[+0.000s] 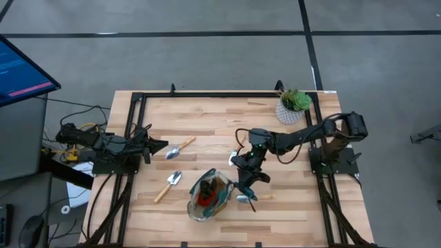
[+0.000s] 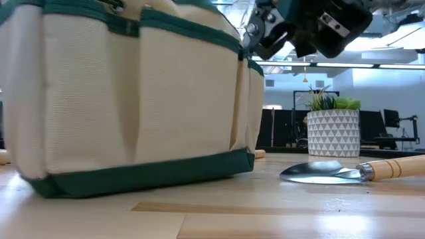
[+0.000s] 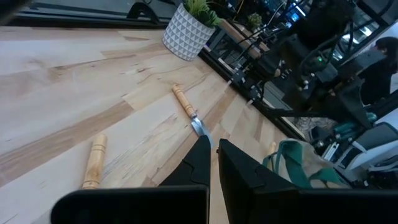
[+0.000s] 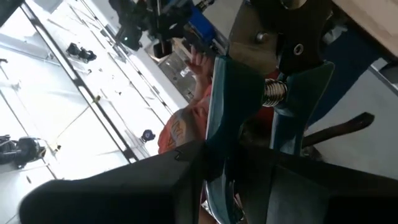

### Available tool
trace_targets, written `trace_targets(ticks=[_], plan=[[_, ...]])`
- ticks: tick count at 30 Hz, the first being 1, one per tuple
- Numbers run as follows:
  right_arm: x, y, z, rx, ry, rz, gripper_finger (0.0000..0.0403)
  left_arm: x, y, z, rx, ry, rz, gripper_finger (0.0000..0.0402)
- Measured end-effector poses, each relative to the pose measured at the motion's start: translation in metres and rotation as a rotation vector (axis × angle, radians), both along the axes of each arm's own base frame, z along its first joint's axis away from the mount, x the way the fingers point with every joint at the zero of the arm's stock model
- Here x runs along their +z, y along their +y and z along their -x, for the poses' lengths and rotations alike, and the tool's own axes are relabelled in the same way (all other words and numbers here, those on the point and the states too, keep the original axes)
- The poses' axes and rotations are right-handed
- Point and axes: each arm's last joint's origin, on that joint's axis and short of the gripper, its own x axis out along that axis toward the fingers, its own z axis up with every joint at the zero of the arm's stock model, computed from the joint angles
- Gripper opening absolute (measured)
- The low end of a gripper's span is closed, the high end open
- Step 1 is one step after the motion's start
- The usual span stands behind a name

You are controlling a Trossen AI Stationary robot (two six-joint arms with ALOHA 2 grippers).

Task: Pick & Place Garden tools in Gardening bag
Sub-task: Put the green shear scissors into the gardening bag

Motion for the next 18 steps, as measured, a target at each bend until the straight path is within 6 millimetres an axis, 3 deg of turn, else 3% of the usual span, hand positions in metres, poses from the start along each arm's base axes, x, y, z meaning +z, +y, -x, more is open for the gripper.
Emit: trace_targets(ticks=[6,18], plan=[[-0.013,0.001,-0.013,0.021,0.031,-0.002,0.0063,0.000,0.000,0.000,0.001,-0.003,0.001,0.0002],[-0.030,-0.002,-0.017,0.012,0.127,-0.014,0.0064,0.001,0.000,0.000,0.000,-0.014,0.005,0.0002]])
